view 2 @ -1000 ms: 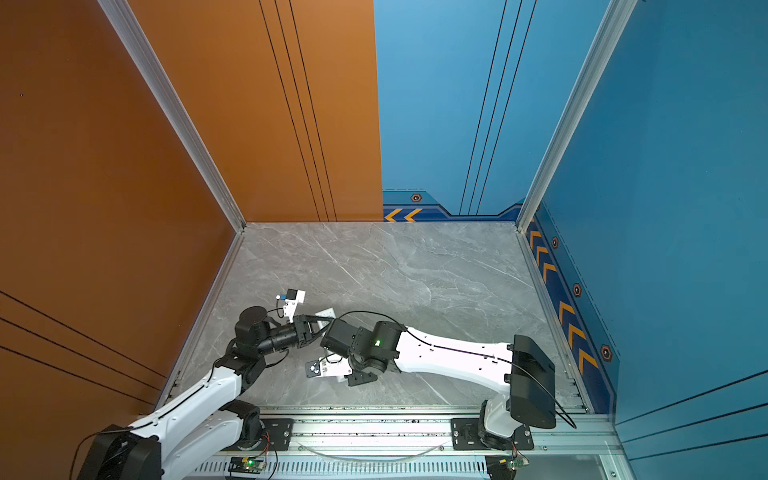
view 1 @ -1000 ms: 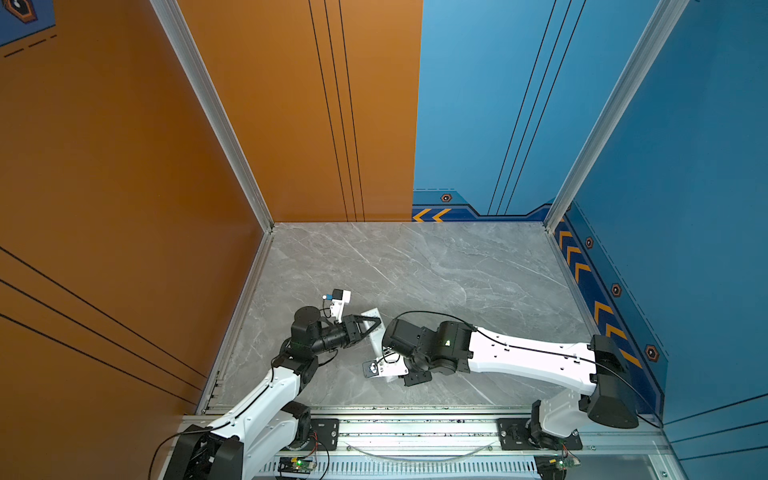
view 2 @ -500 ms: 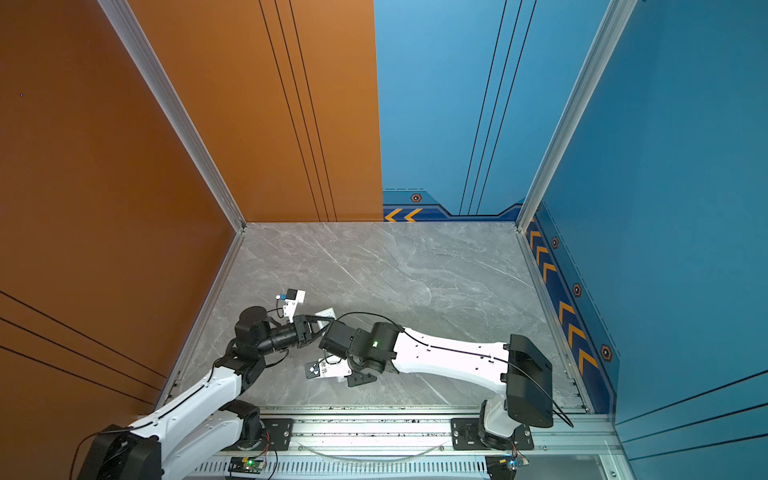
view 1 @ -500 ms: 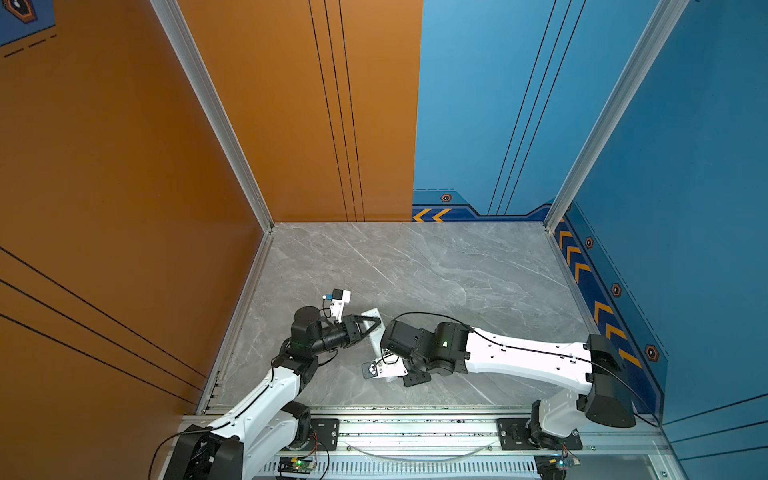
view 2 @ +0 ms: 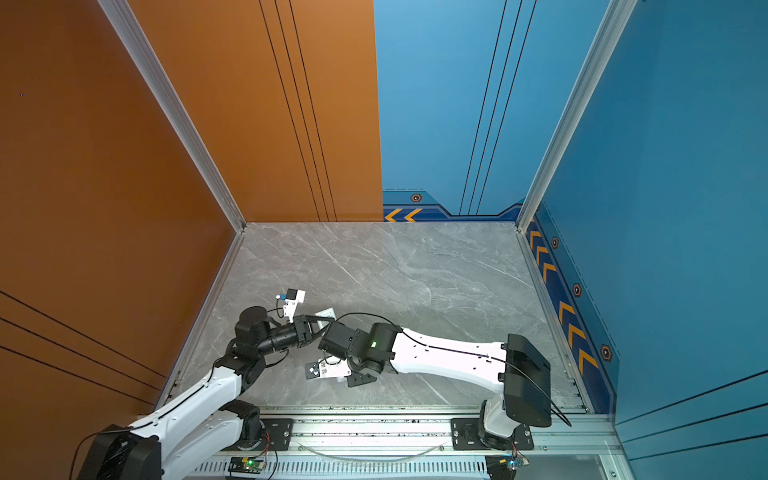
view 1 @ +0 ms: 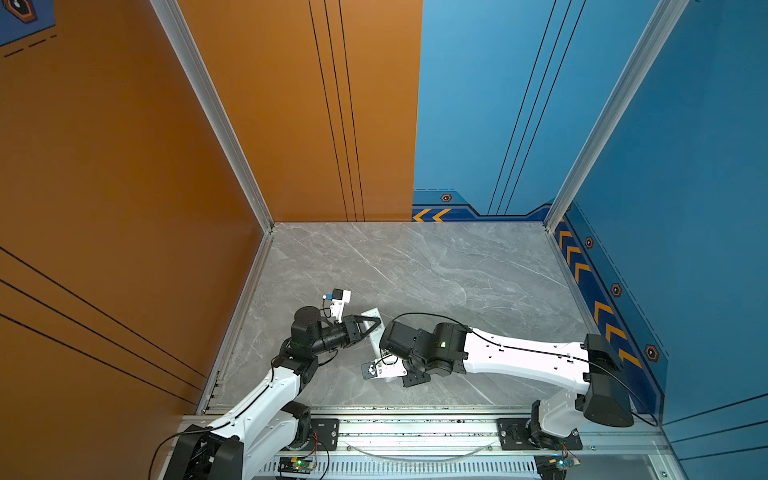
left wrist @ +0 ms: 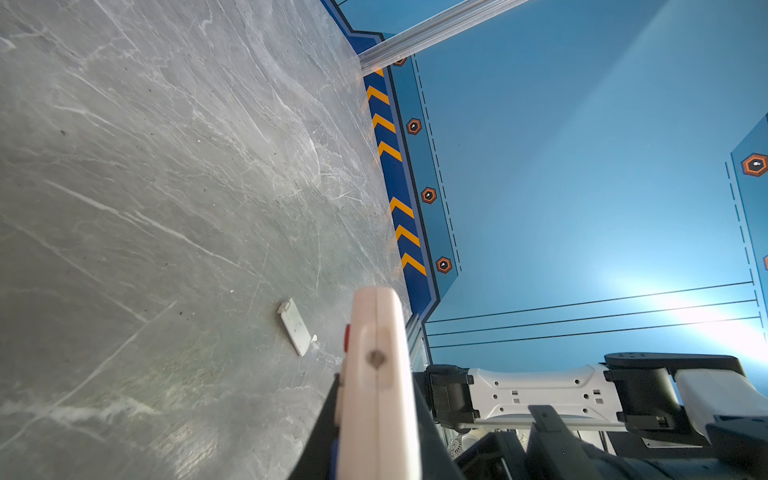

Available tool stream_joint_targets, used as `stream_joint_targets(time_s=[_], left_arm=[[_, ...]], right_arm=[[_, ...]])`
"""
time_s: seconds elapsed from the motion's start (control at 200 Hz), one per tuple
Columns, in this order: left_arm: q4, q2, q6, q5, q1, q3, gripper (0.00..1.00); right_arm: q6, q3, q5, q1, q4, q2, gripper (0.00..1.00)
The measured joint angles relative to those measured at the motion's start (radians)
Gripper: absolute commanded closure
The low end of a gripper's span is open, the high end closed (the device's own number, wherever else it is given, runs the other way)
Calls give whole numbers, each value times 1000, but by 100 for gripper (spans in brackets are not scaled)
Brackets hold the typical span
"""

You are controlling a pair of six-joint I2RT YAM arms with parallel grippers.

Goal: Load the batteries into the remote control

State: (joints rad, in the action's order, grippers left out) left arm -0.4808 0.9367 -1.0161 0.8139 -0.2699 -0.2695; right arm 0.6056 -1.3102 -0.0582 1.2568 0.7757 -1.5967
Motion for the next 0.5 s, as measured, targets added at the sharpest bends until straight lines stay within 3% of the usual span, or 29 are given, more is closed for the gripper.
stream_joint_targets(time_s=[0.501], left_arm=[[0,-4,6,-2,-5,0,100]], right_arm=[[-3,0,0,0,0,-1,87]])
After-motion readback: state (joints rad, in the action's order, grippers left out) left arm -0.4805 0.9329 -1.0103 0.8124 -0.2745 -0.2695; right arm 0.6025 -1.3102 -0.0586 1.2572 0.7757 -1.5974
